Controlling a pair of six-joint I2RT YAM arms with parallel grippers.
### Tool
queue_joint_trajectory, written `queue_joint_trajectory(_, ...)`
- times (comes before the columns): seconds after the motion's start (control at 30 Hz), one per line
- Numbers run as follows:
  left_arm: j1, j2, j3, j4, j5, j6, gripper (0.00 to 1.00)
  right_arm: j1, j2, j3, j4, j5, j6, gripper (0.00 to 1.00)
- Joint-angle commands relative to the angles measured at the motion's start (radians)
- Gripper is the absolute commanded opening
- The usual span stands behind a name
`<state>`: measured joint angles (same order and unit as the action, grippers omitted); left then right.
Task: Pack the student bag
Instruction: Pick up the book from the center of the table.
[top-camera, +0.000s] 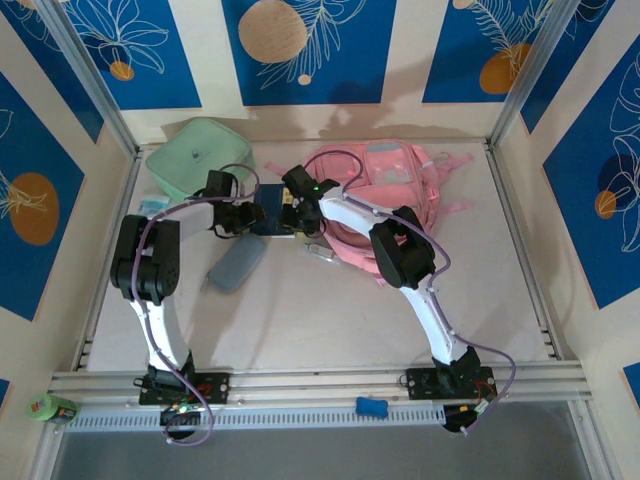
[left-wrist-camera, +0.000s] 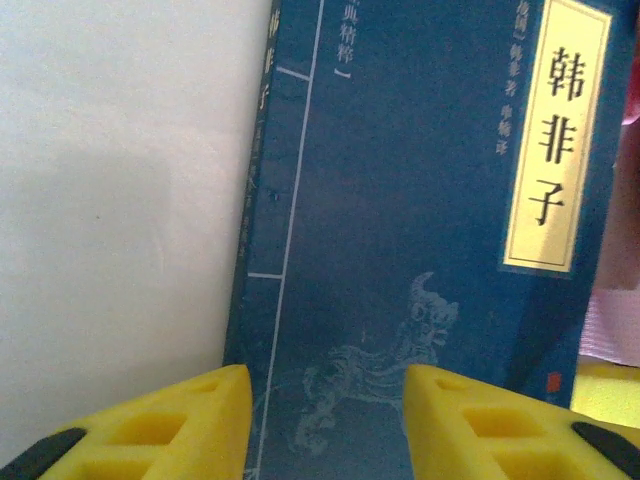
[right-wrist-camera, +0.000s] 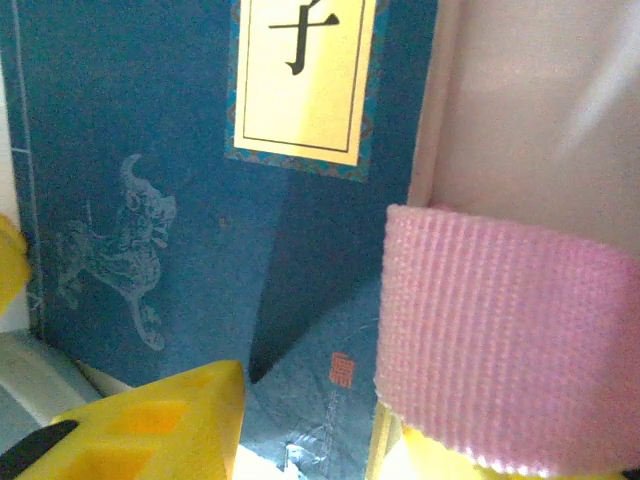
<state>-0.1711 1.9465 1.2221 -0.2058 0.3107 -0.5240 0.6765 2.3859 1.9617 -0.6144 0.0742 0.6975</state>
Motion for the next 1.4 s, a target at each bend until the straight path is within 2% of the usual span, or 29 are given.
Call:
queue_joint_trajectory(0.0, 0.009, 0.015, -0.009, 0.001, 0.027, -0.009, 0.41, 0.001, 0.042, 0.030, 0.018, -0.067, -0.019, 0.46)
queue_joint_trajectory(0.33, 0.010, -0.024, -0.065, 0.042, 0.041, -0.028, 0.38, -0.004, 0.011, 0.107, -0.001, -0.144, -0.001, 0.46)
queue_joint_trajectory(0.47, 0.009, -0.036, -0.062, 0.001, -0.004, -0.007, 0.37, -0.012, -0.009, 0.109, -0.017, -0.162, 0.015, 0.45)
queue_joint_trajectory(0.8, 0.011, -0.051, -0.055, -0.061, -0.080, 0.030, 0.38, -0.008, -0.060, 0.094, -0.032, -0.144, -0.009, 0.35)
queue_joint_trajectory(1.13, 0.011, -0.060, -0.039, -0.087, -0.095, 0.043, 0.38, -0.005, -0.060, 0.095, -0.036, -0.145, -0.015, 0.18)
queue_joint_trajectory(1.3, 0.011, -0.063, -0.038, -0.086, -0.090, 0.043, 0.38, -0.013, -0.045, 0.097, -0.055, -0.125, 0.005, 0.18)
queue_joint_trajectory(1.37, 0.011, -0.063, -0.044, -0.072, -0.072, 0.038, 0.38, -0.021, -0.046, 0.064, 0.001, -0.173, 0.017, 0.20)
